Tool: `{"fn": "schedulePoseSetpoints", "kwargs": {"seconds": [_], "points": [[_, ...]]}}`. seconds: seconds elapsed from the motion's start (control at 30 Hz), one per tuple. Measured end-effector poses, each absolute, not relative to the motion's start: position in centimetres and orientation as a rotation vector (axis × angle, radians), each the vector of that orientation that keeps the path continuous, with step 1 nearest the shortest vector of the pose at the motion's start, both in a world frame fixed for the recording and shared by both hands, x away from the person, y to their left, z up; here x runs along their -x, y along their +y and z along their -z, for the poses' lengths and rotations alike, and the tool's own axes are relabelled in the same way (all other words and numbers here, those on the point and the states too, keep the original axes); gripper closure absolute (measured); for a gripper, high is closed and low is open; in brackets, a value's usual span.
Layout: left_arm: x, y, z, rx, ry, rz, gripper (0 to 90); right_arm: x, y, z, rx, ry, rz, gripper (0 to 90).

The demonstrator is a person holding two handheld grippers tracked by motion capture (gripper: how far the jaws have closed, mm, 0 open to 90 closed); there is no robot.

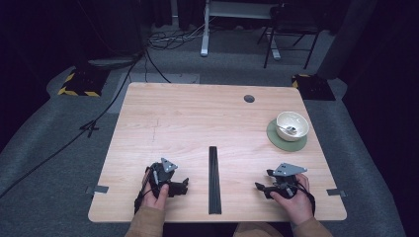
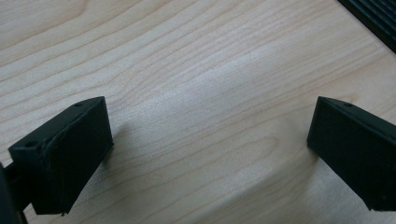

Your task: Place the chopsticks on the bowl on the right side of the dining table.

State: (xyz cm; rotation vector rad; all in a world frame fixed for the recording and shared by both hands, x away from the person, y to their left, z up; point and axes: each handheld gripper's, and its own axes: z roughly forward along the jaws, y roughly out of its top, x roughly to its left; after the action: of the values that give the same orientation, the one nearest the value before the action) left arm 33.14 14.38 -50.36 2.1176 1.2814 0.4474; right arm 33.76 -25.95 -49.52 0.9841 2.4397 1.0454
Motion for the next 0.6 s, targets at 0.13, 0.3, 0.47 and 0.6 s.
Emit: {"fn": "schedulePoseSetpoints", "kwargs": {"seconds": [0.13, 0.3, 0.47, 0.6], "points": [[-33.3, 14.5, 50.4, -2.133, 1.261, -0.437, 0.1, -33.1, -25.3, 48.8, -0.969, 2.450, -1.069, 32.6], [-33.4, 14.6, 50.3, -2.145, 1.248, -0.430, 0.1, -32.4, -24.1, 47.4, -0.950, 2.449, -1.101, 32.9], [-33.5, 14.7, 50.3, -2.157, 1.224, -0.428, 0.0, -32.6, -22.8, 46.2, -0.904, 2.475, -1.125, 35.0], [-33.7, 14.7, 50.3, -2.162, 1.203, -0.405, 0.0, -32.9, -21.9, 45.8, -0.918, 2.496, -1.155, 36.5]]}}
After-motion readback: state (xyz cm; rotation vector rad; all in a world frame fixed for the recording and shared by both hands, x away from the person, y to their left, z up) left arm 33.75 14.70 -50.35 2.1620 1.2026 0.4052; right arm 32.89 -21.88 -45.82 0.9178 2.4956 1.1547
